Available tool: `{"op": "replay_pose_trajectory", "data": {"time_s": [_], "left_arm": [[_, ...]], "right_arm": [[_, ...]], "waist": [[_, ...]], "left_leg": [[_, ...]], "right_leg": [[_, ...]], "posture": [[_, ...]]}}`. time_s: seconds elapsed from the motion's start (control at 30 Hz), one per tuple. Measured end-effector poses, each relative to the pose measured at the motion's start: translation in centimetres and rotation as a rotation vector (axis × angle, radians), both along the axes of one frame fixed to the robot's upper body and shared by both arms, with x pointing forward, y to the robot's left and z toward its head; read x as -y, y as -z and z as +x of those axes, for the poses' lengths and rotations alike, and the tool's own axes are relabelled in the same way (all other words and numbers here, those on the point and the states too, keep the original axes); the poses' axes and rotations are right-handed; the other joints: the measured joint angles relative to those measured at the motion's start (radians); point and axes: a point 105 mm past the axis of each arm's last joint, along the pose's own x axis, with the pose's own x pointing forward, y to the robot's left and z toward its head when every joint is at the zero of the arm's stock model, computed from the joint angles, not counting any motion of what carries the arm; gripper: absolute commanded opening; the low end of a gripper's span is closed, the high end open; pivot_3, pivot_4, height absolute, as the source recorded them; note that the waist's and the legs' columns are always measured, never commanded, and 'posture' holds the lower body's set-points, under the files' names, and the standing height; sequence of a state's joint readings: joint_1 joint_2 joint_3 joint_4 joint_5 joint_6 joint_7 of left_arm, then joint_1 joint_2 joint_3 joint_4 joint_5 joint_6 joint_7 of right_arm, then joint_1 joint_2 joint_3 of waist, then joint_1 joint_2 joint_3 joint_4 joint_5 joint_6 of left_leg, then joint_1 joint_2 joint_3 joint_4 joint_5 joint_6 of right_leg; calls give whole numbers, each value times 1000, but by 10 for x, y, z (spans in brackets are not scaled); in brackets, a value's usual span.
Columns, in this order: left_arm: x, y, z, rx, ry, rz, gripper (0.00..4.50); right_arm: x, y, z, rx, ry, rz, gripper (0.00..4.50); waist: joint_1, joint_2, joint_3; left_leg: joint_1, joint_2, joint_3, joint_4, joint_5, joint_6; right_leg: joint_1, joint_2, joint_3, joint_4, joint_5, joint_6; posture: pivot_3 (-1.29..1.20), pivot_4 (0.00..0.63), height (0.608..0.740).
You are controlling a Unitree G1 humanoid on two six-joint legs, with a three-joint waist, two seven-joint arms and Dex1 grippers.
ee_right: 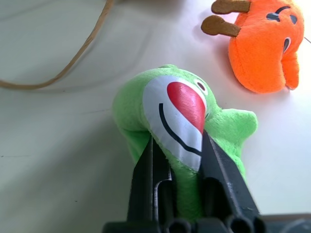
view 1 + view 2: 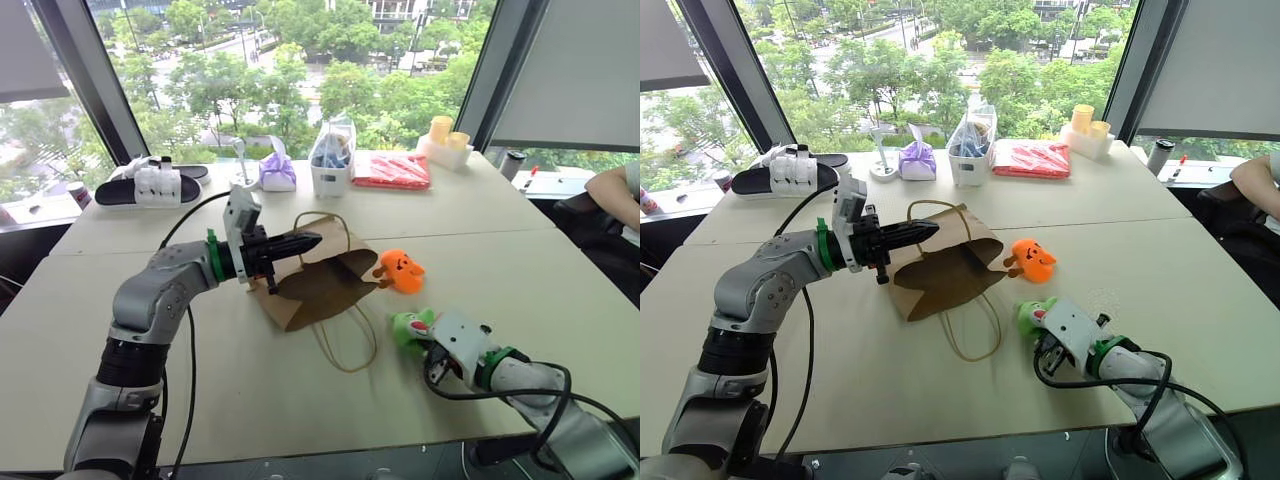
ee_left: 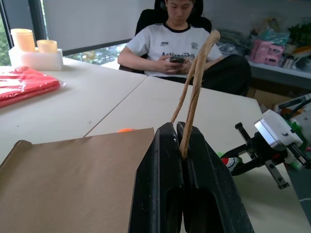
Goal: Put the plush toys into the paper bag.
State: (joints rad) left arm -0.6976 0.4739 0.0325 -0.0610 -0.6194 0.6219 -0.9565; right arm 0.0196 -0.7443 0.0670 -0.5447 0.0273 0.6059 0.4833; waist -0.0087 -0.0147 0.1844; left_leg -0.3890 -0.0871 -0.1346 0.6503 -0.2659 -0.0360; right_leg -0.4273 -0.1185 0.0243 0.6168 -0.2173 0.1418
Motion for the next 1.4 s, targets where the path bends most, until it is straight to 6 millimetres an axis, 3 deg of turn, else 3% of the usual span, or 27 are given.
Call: {"op": "replay_pose_trajectory", "data": {"time_s": [0.1, 0.2, 0.27, 0.37, 0.43, 0.57, 0.73, 0.9, 1.03, 1.2, 1.4], "left_arm": [[-1, 0, 1, 0, -9, 1, 0], [-1, 0, 1, 0, -13, -1, 0], [-1, -1, 2, 0, -17, -4, 0], [-1, -1, 3, -11, -24, -9, 0], [0, -2, 2, -28, -18, -26, 0], [4, -7, -3, -44, 12, -44, 0], [12, -11, -16, -86, 83, -55, 0], [14, -12, -20, -92, 88, -59, 0], [15, -9, -19, -99, 67, -69, 0], [10, -4, -16, -96, 33, -53, 0], [-4, -1, -10, -76, -14, -2, 0]], "right_arm": [[1, -17, 5, 10, 24, 93, 182], [-30, -64, 7, 81, -103, 224, 182], [-57, -84, 2, 94, -223, 274, 182], [-86, -78, -1, 24, -316, 309, 182], [-98, -67, 7, -20, -324, 322, 182], [-114, -50, 29, -43, -319, 318, 182], [-131, -47, 63, 17, -323, 256, 182], [-152, -44, 73, 22, -368, 269, 182], [-177, -47, 70, 9, -455, 300, 1927], [-175, -48, 64, -12, -484, 287, 4454], [-134, -79, 40, -3, -472, 317, 4454]], "waist": [[-1, 0, 0], [-8, 0, 0], [-5, 0, 0], [0, 0, 0], [-1, 0, 0], [-5, 0, 0], [-10, 0, 0], [-10, 0, 0], [-11, 0, 0], [-5, 0, 0], [-5, 0, 0]], "left_leg": [[0, 0, 0, 0, 0, 0], [1, 1, -2, -1, 0, 0], [1, 1, -2, -2, 0, 0], [-1, 0, -2, -1, 0, 0], [-1, 0, -2, 0, 0, 0], [-1, 0, -2, 0, 0, 0], [-1, 0, -2, -2, 3, -6], [-1, 0, -2, -2, 4, -7], [-1, 0, -2, -2, 4, -7], [-1, -1, -2, -2, 4, -7], [-1, 0, -3, -2, 3, -5]], "right_leg": [[0, 0, 0, 0, 0, 0], [0, 1, 0, 0, 0, 0], [0, 1, -1, 0, 0, 0], [0, 0, -1, -1, 0, 0], [0, 0, -1, -1, 0, 0], [-1, 0, -1, -1, 0, 0], [-2, 0, -1, 0, 0, 0], [-2, 0, 0, 0, 0, 0], [-3, 0, 0, 0, 0, 0], [-3, 0, 0, 0, 0, 0], [-3, 0, -1, 0, 0, 0]], "posture": [[0, 150, 740], [0, 150, 740], [0, 150, 740], [0, 150, 740], [0, 150, 740], [0, 150, 740], [0, 150, 740], [0, 150, 740], [0, 150, 740], [0, 150, 740], [0, 150, 740]]}}
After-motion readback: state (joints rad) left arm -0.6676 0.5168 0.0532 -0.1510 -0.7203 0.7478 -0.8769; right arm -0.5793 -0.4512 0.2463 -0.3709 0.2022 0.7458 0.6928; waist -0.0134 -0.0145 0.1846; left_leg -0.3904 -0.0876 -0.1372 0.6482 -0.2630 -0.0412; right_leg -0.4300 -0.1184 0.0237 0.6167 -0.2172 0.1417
